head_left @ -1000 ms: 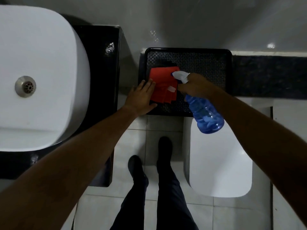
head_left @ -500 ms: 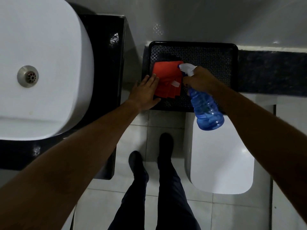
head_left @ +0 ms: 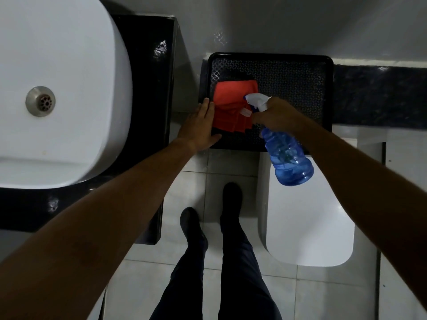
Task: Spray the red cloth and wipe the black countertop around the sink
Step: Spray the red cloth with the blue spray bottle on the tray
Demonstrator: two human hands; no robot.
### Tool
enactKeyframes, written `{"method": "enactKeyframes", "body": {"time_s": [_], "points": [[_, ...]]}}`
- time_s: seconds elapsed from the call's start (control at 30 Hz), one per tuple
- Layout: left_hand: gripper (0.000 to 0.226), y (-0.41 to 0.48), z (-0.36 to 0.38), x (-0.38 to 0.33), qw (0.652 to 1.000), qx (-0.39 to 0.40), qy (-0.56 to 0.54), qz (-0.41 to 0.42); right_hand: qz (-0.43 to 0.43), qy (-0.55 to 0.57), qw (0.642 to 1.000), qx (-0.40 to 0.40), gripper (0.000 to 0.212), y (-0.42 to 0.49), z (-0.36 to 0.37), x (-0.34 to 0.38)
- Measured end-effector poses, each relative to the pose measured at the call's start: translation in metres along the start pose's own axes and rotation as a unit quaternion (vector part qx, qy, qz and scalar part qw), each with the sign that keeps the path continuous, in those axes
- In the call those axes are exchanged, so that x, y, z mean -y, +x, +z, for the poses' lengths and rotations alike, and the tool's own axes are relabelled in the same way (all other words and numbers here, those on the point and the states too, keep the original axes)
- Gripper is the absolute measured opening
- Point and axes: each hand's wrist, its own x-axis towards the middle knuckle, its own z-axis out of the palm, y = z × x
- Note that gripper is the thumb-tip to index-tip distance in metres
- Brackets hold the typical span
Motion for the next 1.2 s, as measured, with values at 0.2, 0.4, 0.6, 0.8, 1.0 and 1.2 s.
{"method": "enactKeyframes", "body": {"time_s": [0.2,0.4,0.6,0.8,1.0,1.2], "points": [[0.105,0.0,0.0,0.003,1.0,-0.004,-0.023,-0.005,0.077,-0.024,0.996,-0.036,0.03,-0.007,0.02,-0.005],[0.106,0.001,-0.001,0.003,1.0,0.002,-0.026,-0.01,0.095,-0.1,0.989,-0.043,0.025,-0.011,0.027,-0.014],[0.106,0.002,-0.002,0.003,1.0,-0.002,-0.012,-0.012,0.103,-0.074,0.987,-0.1,0.046,-0.01,0.001,-0.02],[0.105,0.005,-0.006,0.001,1.0,-0.009,0.003,-0.007,0.019,-0.078,0.991,-0.106,0.055,-0.003,-0.013,0.001],[0.102,0.008,-0.011,0.0,1.0,-0.029,-0.008,-0.004,0.015,-0.102,0.995,0.009,0.06,-0.002,-0.004,0.009],[0.099,0.014,-0.017,0.001,1.0,-0.031,-0.006,-0.005,0.091,-0.146,0.98,-0.096,0.025,-0.01,0.003,-0.009]]}}
